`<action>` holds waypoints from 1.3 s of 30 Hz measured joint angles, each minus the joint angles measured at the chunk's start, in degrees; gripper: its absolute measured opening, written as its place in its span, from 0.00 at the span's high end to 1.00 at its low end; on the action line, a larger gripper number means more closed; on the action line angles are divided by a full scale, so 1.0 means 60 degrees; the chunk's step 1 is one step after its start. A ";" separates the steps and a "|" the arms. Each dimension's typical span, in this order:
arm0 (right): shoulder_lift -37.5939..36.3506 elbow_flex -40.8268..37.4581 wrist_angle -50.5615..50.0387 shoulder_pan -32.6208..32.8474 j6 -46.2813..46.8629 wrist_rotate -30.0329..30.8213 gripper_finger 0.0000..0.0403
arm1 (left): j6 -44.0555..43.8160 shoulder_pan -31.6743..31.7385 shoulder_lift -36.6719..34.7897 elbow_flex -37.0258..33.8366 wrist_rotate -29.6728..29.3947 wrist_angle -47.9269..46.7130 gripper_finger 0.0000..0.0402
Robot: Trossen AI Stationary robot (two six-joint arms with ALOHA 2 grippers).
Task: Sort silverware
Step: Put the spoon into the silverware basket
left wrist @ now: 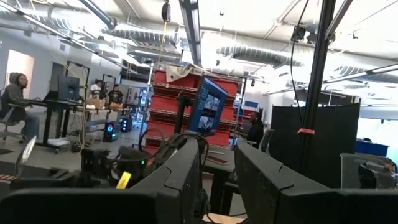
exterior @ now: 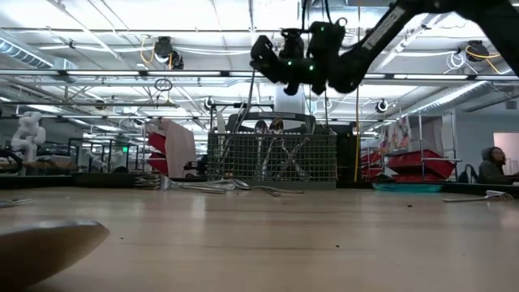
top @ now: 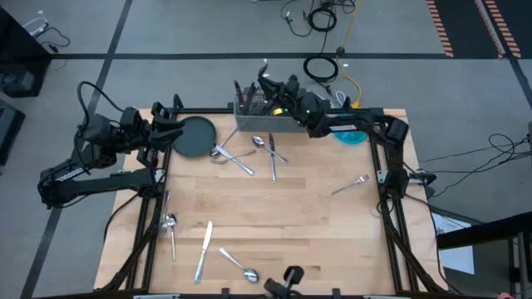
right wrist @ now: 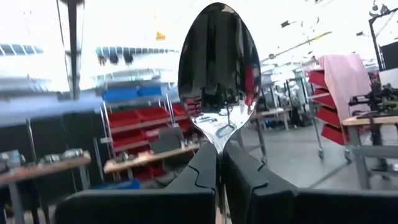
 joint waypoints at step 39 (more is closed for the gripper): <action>0.1002 -0.0947 0.1397 -0.0017 0.1389 0.2565 0.88 | -0.0018 0.0000 0.0000 0.0000 -0.0012 -0.0087 0.73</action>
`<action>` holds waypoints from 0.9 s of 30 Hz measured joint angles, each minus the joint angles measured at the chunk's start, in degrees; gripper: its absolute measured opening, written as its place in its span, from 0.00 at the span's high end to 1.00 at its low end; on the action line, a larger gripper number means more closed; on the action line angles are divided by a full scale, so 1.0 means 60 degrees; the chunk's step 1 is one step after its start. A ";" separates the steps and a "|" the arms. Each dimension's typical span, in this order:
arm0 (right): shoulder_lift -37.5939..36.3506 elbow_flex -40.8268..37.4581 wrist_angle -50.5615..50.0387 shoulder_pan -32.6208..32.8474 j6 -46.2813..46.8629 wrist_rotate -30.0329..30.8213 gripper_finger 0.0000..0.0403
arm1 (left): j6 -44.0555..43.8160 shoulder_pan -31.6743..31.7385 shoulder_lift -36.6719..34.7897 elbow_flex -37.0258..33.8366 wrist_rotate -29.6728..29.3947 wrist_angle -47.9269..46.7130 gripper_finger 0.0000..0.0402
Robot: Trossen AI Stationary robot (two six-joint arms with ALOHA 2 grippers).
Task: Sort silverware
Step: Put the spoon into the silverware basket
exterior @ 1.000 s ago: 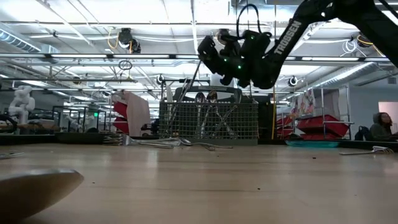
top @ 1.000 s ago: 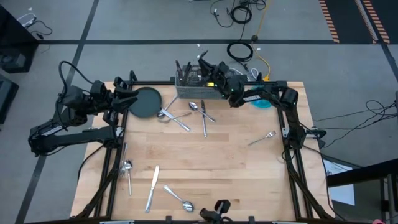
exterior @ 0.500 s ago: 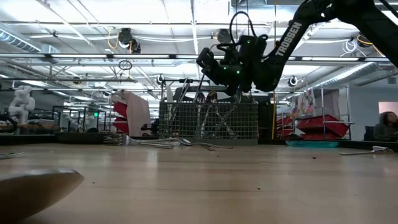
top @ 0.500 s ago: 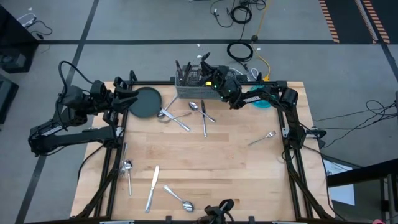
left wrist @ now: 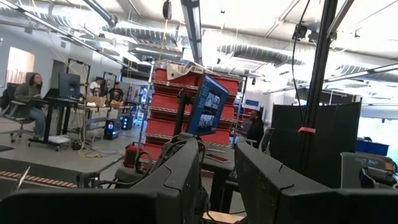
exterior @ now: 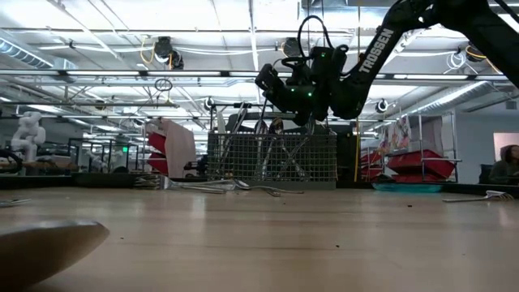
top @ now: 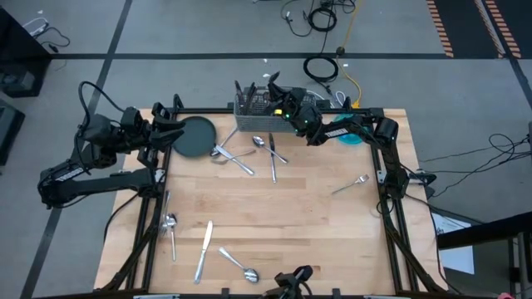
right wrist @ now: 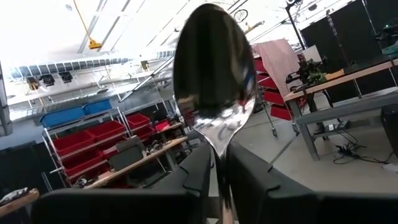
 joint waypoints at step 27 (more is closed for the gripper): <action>-0.0011 -0.0007 -0.1344 0.0545 0.2706 -0.0066 0.86 | -0.0048 -0.0001 0.0000 0.0000 0.0000 0.0000 0.73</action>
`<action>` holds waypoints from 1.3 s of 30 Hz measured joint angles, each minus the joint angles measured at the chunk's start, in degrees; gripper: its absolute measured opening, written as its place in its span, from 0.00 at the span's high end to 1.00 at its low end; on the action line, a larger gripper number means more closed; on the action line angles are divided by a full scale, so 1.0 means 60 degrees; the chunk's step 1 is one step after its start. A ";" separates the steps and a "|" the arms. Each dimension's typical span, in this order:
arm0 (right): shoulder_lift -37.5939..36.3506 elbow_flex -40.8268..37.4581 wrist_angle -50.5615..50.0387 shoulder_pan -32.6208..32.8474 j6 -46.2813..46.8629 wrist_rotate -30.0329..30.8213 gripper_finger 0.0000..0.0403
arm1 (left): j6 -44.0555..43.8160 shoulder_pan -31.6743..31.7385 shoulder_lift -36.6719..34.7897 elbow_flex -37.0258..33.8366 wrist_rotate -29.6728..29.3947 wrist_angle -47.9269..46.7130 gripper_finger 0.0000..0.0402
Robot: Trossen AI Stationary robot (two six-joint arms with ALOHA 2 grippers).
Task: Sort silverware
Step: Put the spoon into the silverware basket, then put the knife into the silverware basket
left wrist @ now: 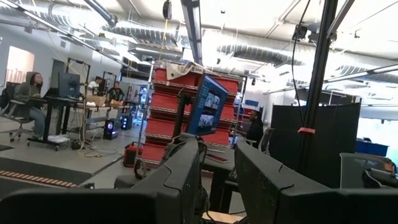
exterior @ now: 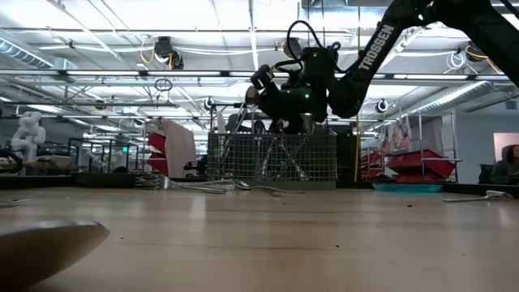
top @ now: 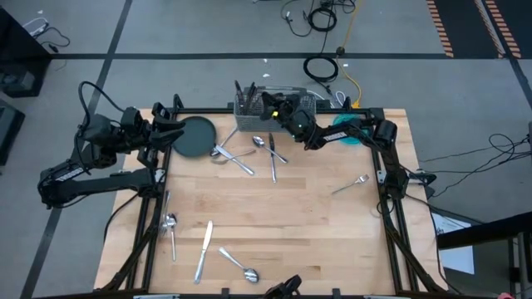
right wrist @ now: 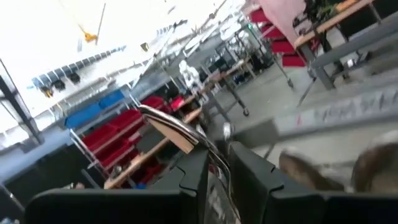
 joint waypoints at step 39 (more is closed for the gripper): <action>-0.0908 -0.0018 -0.1921 0.0187 -0.0128 -0.1025 0.86 | 0.0073 0.0001 0.0000 0.0000 0.0000 0.0106 0.73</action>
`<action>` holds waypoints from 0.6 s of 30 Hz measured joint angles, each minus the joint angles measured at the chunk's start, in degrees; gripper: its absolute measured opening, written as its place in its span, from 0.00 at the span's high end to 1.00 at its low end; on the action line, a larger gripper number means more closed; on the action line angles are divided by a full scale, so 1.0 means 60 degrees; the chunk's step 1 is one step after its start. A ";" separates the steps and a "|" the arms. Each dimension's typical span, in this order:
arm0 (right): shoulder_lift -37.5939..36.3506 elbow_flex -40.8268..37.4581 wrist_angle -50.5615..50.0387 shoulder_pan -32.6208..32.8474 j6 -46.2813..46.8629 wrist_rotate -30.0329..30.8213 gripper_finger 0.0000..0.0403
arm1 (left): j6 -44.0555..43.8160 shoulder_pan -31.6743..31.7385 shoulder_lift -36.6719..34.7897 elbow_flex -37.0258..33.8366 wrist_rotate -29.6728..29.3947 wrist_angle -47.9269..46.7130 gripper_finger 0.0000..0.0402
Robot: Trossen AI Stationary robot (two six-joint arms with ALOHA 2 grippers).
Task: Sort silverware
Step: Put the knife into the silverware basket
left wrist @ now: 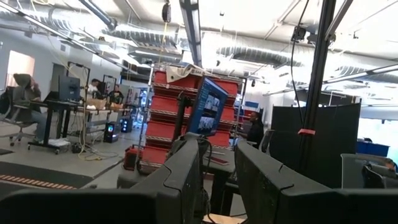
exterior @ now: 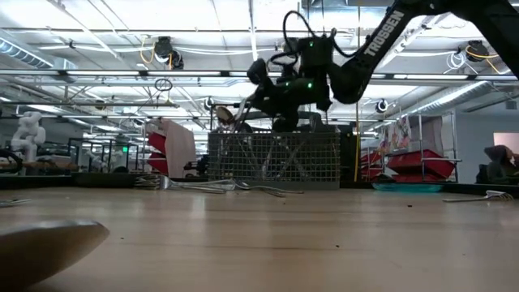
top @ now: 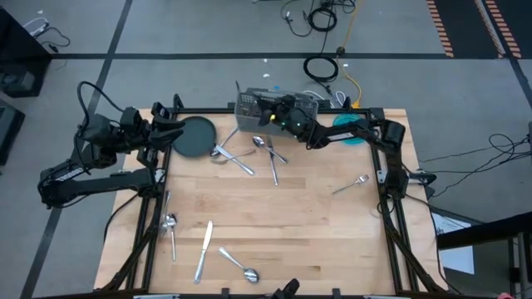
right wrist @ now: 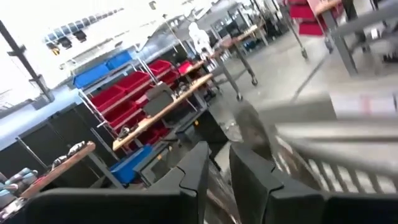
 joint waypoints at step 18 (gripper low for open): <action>-0.5780 0.0044 -0.9785 0.1528 -0.3940 -0.0409 0.86 | -0.0007 0.0000 0.0000 0.0000 -0.0004 -0.0068 0.73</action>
